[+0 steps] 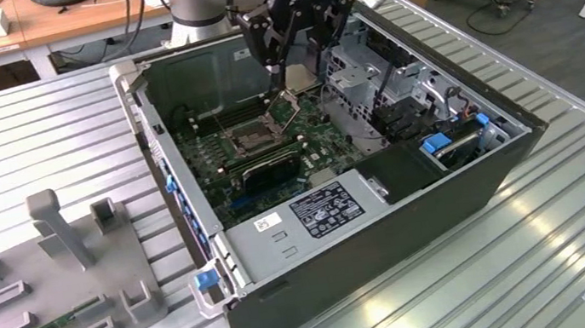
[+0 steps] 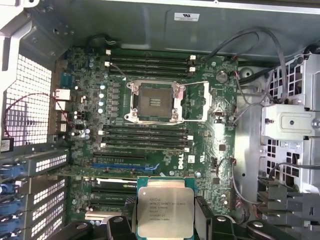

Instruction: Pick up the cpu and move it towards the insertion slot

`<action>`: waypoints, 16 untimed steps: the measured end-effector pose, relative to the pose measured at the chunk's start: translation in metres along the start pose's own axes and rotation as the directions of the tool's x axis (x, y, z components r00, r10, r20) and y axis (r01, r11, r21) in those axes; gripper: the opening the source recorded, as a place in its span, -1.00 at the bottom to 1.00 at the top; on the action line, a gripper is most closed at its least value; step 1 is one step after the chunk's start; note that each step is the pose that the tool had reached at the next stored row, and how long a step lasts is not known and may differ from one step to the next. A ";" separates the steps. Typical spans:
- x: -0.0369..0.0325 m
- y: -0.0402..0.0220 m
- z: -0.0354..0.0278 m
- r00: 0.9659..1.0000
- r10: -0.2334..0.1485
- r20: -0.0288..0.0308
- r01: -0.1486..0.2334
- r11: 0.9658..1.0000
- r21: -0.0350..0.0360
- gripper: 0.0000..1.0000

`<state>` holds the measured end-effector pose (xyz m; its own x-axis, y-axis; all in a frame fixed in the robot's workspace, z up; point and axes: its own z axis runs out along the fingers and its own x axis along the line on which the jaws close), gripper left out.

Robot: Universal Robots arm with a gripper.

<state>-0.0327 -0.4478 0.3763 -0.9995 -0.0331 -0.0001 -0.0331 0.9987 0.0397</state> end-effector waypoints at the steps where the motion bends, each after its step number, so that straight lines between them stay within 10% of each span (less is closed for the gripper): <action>1: -0.0006 0.0000 0.0000 1.000 0.000 0.000 0.000 1.000 0.000 0.09; 16: -0.0100 -0.0003 0.0000 1.000 0.000 0.000 0.000 1.000 0.000 0.09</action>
<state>-0.0227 -0.4478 0.3763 -0.9995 -0.0331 -0.0001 -0.0330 0.9987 0.0397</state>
